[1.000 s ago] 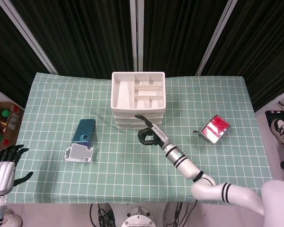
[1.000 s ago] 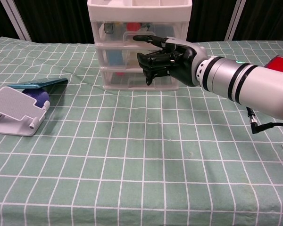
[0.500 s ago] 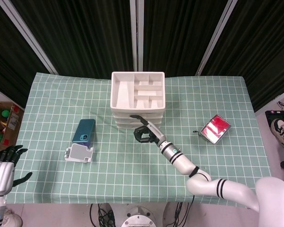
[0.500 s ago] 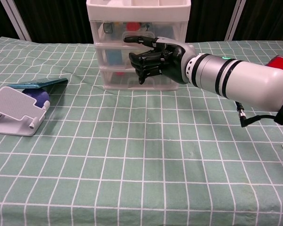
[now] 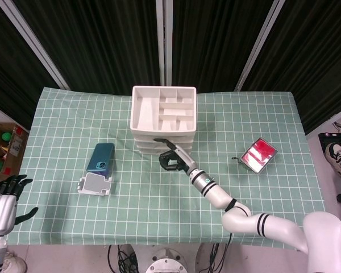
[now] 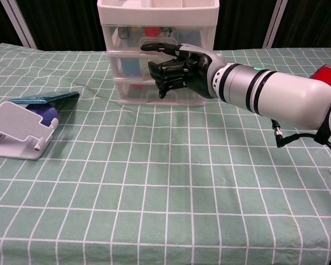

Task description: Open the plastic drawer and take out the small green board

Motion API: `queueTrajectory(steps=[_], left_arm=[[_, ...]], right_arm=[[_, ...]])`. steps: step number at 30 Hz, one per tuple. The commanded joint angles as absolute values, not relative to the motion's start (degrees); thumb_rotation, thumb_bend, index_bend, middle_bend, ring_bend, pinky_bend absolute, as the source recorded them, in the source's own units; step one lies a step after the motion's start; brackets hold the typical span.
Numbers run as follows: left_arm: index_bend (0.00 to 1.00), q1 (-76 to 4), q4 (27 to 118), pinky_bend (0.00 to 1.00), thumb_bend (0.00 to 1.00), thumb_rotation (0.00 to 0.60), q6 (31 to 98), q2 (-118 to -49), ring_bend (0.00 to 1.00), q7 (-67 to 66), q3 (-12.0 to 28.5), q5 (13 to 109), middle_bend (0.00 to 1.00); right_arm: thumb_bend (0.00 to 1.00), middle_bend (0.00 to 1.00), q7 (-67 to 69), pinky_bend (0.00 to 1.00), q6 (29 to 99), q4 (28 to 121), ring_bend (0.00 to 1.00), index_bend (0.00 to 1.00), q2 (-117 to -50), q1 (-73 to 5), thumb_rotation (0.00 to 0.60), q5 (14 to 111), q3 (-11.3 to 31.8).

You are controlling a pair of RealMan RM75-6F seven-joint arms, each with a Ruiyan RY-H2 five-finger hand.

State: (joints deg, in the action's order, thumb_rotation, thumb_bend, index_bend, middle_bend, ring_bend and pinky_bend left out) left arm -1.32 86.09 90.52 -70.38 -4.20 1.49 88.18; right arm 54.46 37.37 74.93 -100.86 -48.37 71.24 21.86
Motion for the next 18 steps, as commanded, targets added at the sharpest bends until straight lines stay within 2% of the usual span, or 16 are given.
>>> queueTrajectory(steps=[1,12,14,18], left_arm=[[0.25,-1.3,86.0,0.21,0.00,0.600,90.5,-70.4,0.14,-4.1,1.5,88.2,0.19],[0.25,-1.5,85.7,0.21,0.00,0.600,90.3,-70.7,0.14,-3.8,1.5,88.4,0.19],[0.25,-1.5,85.6,0.21,0.00,0.600,90.3,-70.7,0.14,-3.9,1.5,88.3,0.19],[0.25,-1.4,85.7,0.21,0.00,0.600,90.3,-70.6,0.14,-3.8,1.4,88.2,0.19]], right_arm=[[0.49,0.74,54.9,0.62,38.0,75.7,0.67,0.34,-100.4,-47.7,0.600,71.9,21.4],[0.49,0.74,55.8,0.62,41.6,79.5,0.67,0.34,-98.5,-45.0,0.600,76.2,18.0],[0.49,0.73,55.5,0.62,41.9,80.0,0.67,0.30,-98.1,-44.8,0.600,76.8,17.3],[0.49,0.72,52.6,0.62,42.6,81.3,0.66,0.05,-96.7,-44.0,0.600,77.2,15.6]])
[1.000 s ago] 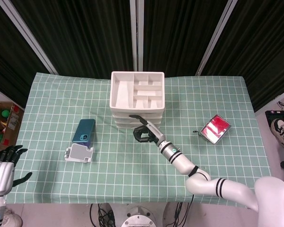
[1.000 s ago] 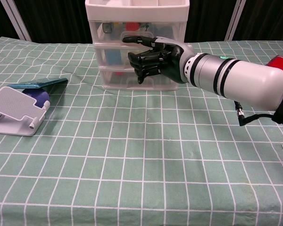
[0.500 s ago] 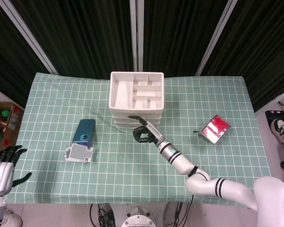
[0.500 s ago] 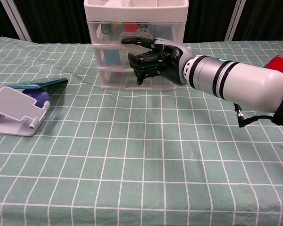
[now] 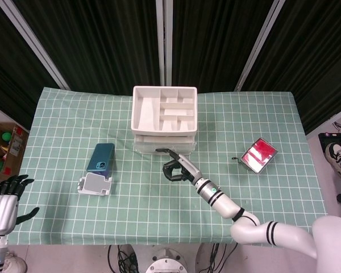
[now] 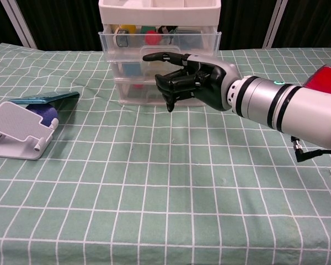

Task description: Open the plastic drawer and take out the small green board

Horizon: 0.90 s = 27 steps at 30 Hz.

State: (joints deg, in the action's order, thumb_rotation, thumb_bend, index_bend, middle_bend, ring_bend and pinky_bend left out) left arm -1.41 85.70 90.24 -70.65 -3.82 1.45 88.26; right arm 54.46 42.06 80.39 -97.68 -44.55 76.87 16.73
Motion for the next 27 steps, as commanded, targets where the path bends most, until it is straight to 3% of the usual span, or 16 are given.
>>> queueTrajectory(steps=[1,7,13,19,27], left_arm=[[0.25,-1.3,85.7,0.21,0.00,0.600,90.3,-70.7,0.14,-3.8,1.5,88.2,0.19],[0.25,-1.2,85.4,0.21,0.00,0.600,90.3,-70.9,0.14,-3.5,1.5,88.0,0.19],[0.25,-1.2,85.5,0.21,0.00,0.600,90.7,-70.8,0.14,-3.5,1.5,88.5,0.19],[0.25,-1.2,85.7,0.21,0.00,0.600,90.8,-70.9,0.14,-3.7,1.4,88.7,0.19],[0.25,-1.2,85.7,0.21,0.00,0.600,90.6,-71.0,0.14,-3.7,1.4,88.6,0.19]], right_arm=[[0.48,0.71,51.7,0.62,42.8,81.8,0.66,0.01,-96.3,-43.7,0.600,77.3,15.2],[0.48,0.70,40.4,0.62,44.8,87.7,0.64,0.00,-91.0,-41.1,0.600,76.6,11.3],[0.48,0.70,28.9,0.62,50.0,99.3,0.64,0.01,-81.8,-38.3,0.600,80.2,8.6],[0.48,0.74,21.5,0.63,54.2,104.4,0.65,0.04,-77.5,-37.4,0.600,78.2,11.2],[0.48,0.74,14.6,0.63,49.0,103.4,0.66,0.05,-76.5,-42.1,0.600,66.6,15.5]])
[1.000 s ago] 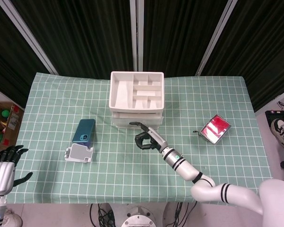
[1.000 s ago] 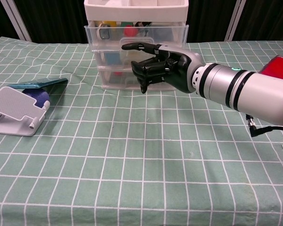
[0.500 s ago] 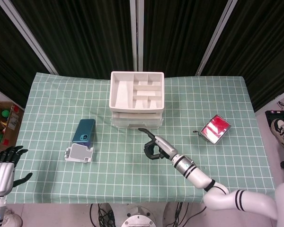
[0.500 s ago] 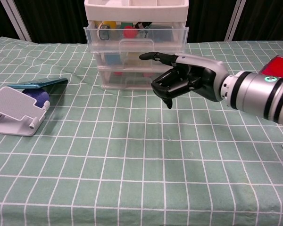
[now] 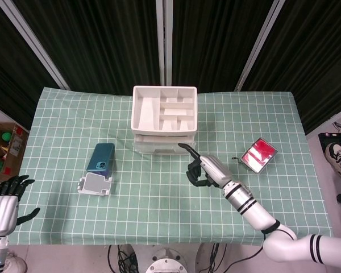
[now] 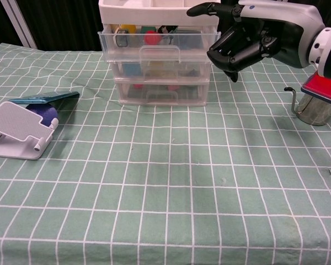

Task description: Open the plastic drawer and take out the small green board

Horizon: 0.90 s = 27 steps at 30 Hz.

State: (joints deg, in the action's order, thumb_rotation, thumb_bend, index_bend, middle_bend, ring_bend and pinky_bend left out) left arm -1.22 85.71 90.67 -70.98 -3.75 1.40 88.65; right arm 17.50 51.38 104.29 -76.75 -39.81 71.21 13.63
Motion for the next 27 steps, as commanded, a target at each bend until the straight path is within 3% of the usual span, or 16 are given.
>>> queueTrajectory(steps=[1,9,16,27], left_arm=[[0.25,-1.2,85.6,0.21,0.00,0.600,90.5,-71.1,0.14,-3.7,1.4,88.5,0.19],[0.25,-1.3,85.4,0.21,0.00,0.600,90.2,-71.2,0.14,-3.6,1.4,88.2,0.19],[0.25,-1.2,85.2,0.21,0.00,0.600,90.1,-71.2,0.14,-3.4,1.4,87.9,0.19],[0.25,-1.2,85.0,0.21,0.00,0.600,90.2,-71.3,0.14,-3.4,1.5,88.1,0.19]], right_arm=[[0.48,0.75,13.9,0.63,48.4,102.7,0.66,0.06,-77.0,-42.7,0.600,65.3,15.8],[0.48,0.75,9.9,0.64,44.7,99.1,0.66,0.10,-79.2,-46.7,0.600,57.3,16.8],[0.48,0.76,7.9,0.65,45.7,99.5,0.67,0.30,-79.9,-47.1,0.600,55.0,16.5],[0.48,0.76,9.5,0.65,46.8,105.6,0.67,0.31,-76.6,-43.9,0.600,60.9,14.1]])
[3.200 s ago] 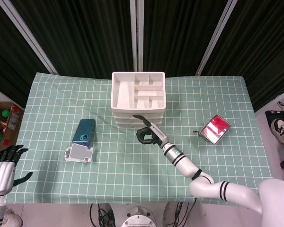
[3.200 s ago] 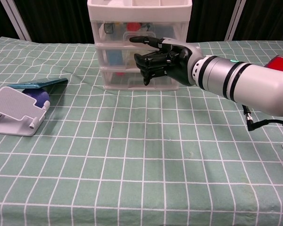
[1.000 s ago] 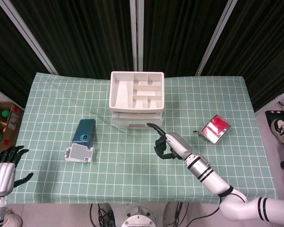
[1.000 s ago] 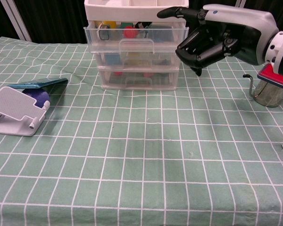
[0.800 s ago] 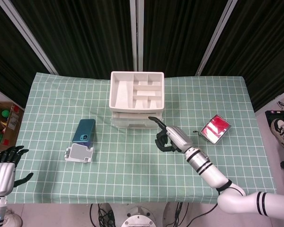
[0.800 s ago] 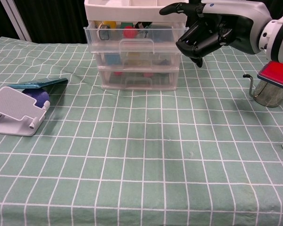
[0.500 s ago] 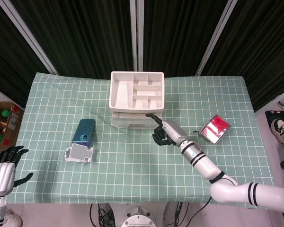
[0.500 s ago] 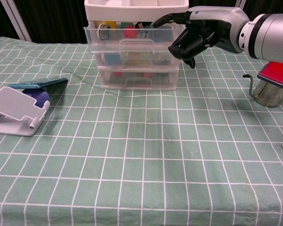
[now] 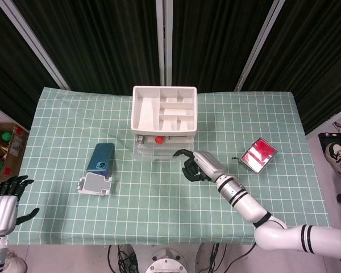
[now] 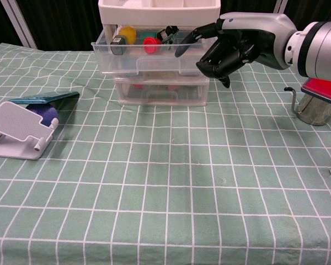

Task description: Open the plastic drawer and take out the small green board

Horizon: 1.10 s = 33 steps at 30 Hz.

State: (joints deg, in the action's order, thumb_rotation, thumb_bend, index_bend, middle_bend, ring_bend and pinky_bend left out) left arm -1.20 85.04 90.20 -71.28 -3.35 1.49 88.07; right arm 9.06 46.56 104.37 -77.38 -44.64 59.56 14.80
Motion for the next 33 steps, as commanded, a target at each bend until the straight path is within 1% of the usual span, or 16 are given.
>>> queueTrajectory(steps=[1,9,12,15,17,18,19,21,22,24,27,29,31,33], left_arm=[[0.25,-1.2,85.0,0.21,0.00,0.600,90.2,-71.3,0.14,-3.4,1.5,88.1,0.19],[0.25,-1.2,85.0,0.21,0.00,0.600,90.2,-71.5,0.14,-3.4,1.4,88.1,0.19],[0.25,-1.2,85.0,0.21,0.00,0.600,90.2,-71.5,0.14,-3.4,1.4,88.2,0.19],[0.25,-1.2,84.9,0.21,0.00,0.600,90.1,-71.6,0.14,-3.4,1.4,88.1,0.19],[0.25,-1.2,84.9,0.21,0.00,0.600,90.2,-71.6,0.14,-3.4,1.4,88.1,0.19],[0.25,-1.2,84.8,0.21,0.00,0.600,90.2,-71.6,0.14,-3.4,1.4,88.1,0.19],[0.25,-1.1,84.8,0.21,0.00,0.600,90.3,-71.6,0.14,-3.4,1.5,88.1,0.19],[0.25,-1.1,84.8,0.21,0.00,0.600,90.4,-71.5,0.14,-3.3,1.5,88.1,0.19],[0.25,-1.0,84.9,0.21,0.00,0.600,90.5,-71.5,0.14,-3.3,1.5,88.2,0.19],[0.25,-0.9,84.9,0.21,0.00,0.600,90.7,-71.3,0.14,-3.4,1.4,88.3,0.19],[0.25,-0.7,85.2,0.21,0.00,0.600,91.4,-71.0,0.14,-3.4,1.4,88.5,0.19],[0.25,-0.4,85.5,0.21,0.00,0.600,92.0,-70.9,0.14,-3.6,1.5,88.8,0.19],[0.25,-0.2,85.8,0.21,0.00,0.600,92.5,-70.9,0.14,-3.7,1.4,89.0,0.19],[0.25,0.0,86.0,0.21,0.00,0.600,92.9,-70.8,0.14,-3.8,1.3,89.2,0.19]], right_arm=[[0.48,0.76,9.6,0.65,46.8,106.0,0.67,0.31,-76.3,-43.6,0.600,61.4,13.8],[0.48,0.76,10.2,0.65,46.6,108.8,0.67,0.31,-74.6,-42.3,0.600,64.7,11.9],[0.48,0.76,10.0,0.65,46.6,109.0,0.67,0.29,-74.3,-42.1,0.600,65.1,11.4],[0.48,0.76,10.3,0.65,46.4,109.3,0.67,0.23,-74.0,-41.9,0.600,65.3,11.2],[0.48,0.76,10.2,0.65,46.8,109.5,0.67,0.17,-73.5,-41.6,0.600,66.2,10.9],[0.47,0.76,10.0,0.65,47.1,109.7,0.67,0.11,-73.2,-41.4,0.600,66.9,10.8],[0.45,0.76,9.7,0.65,47.4,109.9,0.66,0.05,-72.8,-41.2,0.600,67.6,10.6],[0.38,0.76,8.7,0.65,48.3,110.8,0.66,0.00,-71.2,-40.7,0.600,69.6,10.2],[0.34,0.76,8.1,0.65,48.8,111.4,0.66,0.00,-70.3,-40.4,0.600,70.4,10.0],[0.31,0.76,6.7,0.65,49.5,113.5,0.66,0.00,-67.5,-40.0,0.600,72.2,9.9],[0.30,0.77,2.7,0.67,50.1,116.6,0.69,0.00,-62.2,-40.5,0.600,74.8,10.8],[0.30,0.79,-2.3,0.69,50.7,118.1,0.71,0.01,-59.6,-41.8,0.600,75.8,12.1],[0.30,0.82,-9.5,0.74,51.5,118.7,0.75,0.08,-58.8,-43.4,0.600,75.8,13.3],[0.30,0.85,-19.9,0.80,52.5,118.5,0.80,0.16,-59.6,-45.8,0.600,74.8,14.4]])
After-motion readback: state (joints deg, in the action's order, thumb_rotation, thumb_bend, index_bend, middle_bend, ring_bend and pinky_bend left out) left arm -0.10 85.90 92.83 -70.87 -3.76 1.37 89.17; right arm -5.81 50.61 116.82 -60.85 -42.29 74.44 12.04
